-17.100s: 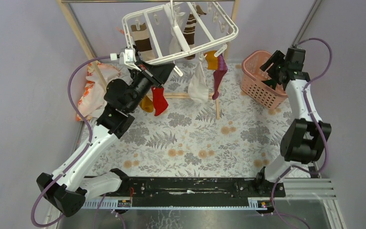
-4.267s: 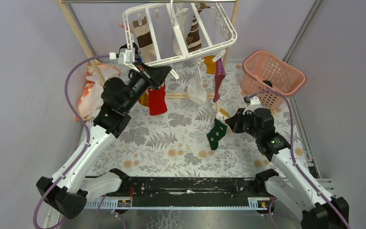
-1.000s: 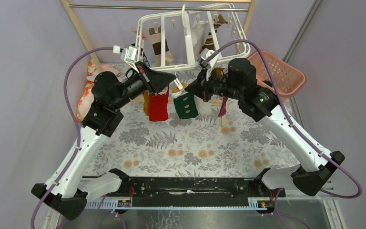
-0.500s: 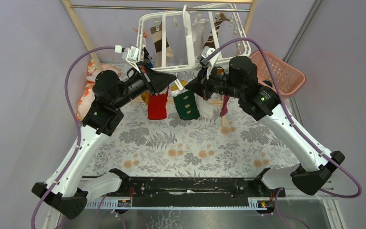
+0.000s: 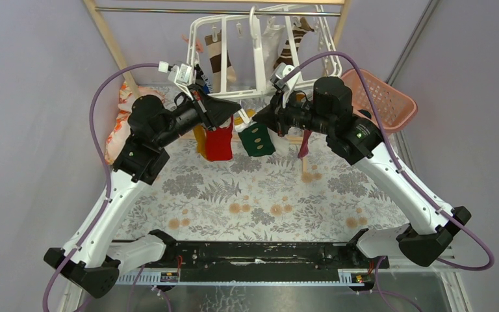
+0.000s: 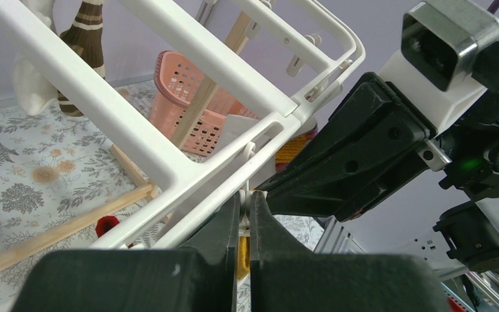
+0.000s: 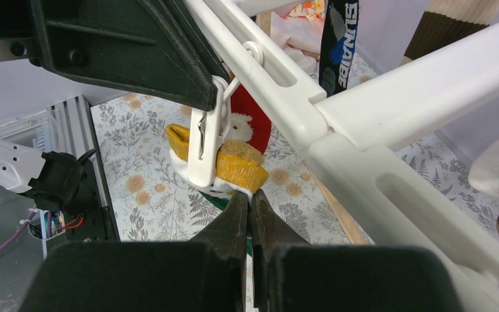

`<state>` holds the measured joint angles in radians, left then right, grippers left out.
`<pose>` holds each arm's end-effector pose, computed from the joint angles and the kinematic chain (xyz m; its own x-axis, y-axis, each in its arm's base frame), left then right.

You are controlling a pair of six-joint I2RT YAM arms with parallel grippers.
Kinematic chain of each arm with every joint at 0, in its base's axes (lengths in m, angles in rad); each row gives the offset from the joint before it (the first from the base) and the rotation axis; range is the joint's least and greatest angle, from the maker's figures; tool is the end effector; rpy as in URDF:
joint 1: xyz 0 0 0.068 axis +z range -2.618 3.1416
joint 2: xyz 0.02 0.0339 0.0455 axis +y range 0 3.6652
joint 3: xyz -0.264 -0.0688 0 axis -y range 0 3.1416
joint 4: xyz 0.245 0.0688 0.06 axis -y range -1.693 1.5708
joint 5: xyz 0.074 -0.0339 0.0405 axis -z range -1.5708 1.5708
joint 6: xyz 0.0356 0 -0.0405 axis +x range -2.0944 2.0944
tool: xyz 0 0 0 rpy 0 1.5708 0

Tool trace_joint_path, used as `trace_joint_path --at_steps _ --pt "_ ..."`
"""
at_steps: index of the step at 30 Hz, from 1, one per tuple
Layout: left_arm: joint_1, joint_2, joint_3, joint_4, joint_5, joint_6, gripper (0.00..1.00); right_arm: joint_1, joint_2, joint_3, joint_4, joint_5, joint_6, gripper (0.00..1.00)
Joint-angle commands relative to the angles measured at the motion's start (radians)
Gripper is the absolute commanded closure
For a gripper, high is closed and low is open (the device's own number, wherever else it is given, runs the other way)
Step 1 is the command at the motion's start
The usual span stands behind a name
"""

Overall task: Clip the socks to the hanger
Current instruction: Clamp the sock onto the hanger.

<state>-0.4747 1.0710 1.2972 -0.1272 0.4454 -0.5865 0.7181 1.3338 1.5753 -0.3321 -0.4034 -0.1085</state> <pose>0.1926 -0.1162 0.4691 -0.3661 -0.3734 -0.8524 0.7098 0.4803 -0.5153 0.2076 0.1999 0.4773 0.0297 -0.1063 -0.9939 -0.9016 0.4264 -0.0725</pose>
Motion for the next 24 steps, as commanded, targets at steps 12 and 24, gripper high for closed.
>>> trace_joint_path --at_steps 12,24 --pt "-0.007 0.015 0.008 -0.077 0.138 0.013 0.98 -0.001 -0.033 0.023 0.069 0.01 0.003 1.0" --pt "-0.007 0.007 0.013 -0.108 0.115 0.012 0.82 -0.001 -0.036 0.022 0.085 -0.014 0.031 1.0"
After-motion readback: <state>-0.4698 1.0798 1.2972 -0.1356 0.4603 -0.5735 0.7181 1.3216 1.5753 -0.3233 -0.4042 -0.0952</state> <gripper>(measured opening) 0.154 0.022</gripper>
